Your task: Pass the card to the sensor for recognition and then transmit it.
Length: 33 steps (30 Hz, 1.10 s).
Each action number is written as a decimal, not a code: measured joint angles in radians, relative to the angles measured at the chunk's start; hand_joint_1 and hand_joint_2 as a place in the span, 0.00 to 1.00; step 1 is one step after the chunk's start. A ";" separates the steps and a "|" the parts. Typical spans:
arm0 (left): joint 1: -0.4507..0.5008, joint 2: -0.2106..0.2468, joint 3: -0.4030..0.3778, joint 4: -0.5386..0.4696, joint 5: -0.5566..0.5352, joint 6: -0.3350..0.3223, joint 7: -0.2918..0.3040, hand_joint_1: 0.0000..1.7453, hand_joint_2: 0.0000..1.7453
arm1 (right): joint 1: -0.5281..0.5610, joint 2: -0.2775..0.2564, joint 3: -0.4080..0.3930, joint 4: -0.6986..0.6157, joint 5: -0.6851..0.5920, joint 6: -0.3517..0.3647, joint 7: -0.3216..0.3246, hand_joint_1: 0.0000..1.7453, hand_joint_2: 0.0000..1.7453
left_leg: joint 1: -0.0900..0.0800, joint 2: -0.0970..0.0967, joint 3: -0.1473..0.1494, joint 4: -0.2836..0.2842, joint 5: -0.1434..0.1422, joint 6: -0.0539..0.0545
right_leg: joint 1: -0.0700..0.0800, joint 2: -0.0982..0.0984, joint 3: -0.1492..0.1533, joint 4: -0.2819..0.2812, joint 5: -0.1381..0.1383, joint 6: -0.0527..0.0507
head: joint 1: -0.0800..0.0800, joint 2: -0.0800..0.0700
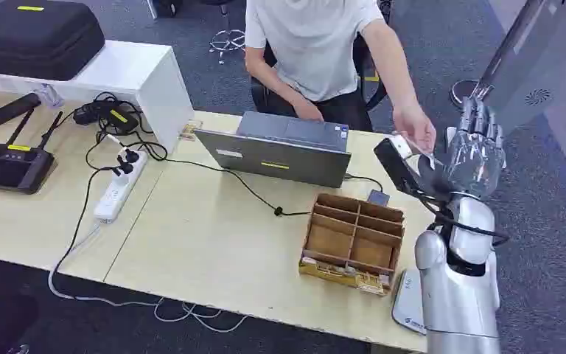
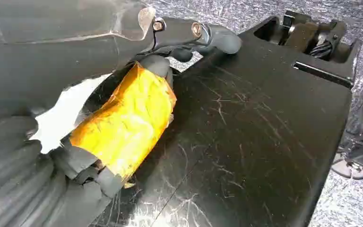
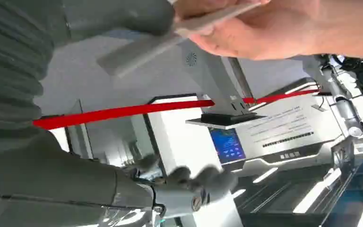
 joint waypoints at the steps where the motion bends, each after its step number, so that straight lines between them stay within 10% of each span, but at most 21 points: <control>1: 0.000 -0.001 0.000 0.000 0.000 0.000 -0.002 0.00 1.00 | 0.000 -0.001 0.003 0.001 -0.006 -0.001 -0.004 1.00 1.00 | 0.000 0.000 0.000 0.000 0.000 0.000 | 0.000 0.000 0.000 0.000 0.000 0.000 | 0.000 0.000; 33: -0.004 -0.003 0.003 0.000 -0.010 -0.021 -0.024 0.00 1.00 | 0.003 -0.024 0.036 0.000 -0.075 -0.010 -0.015 1.00 1.00 | 0.000 -0.001 0.000 0.000 0.000 0.000 | 0.000 0.000 0.000 0.000 0.000 0.000 | 0.000 0.000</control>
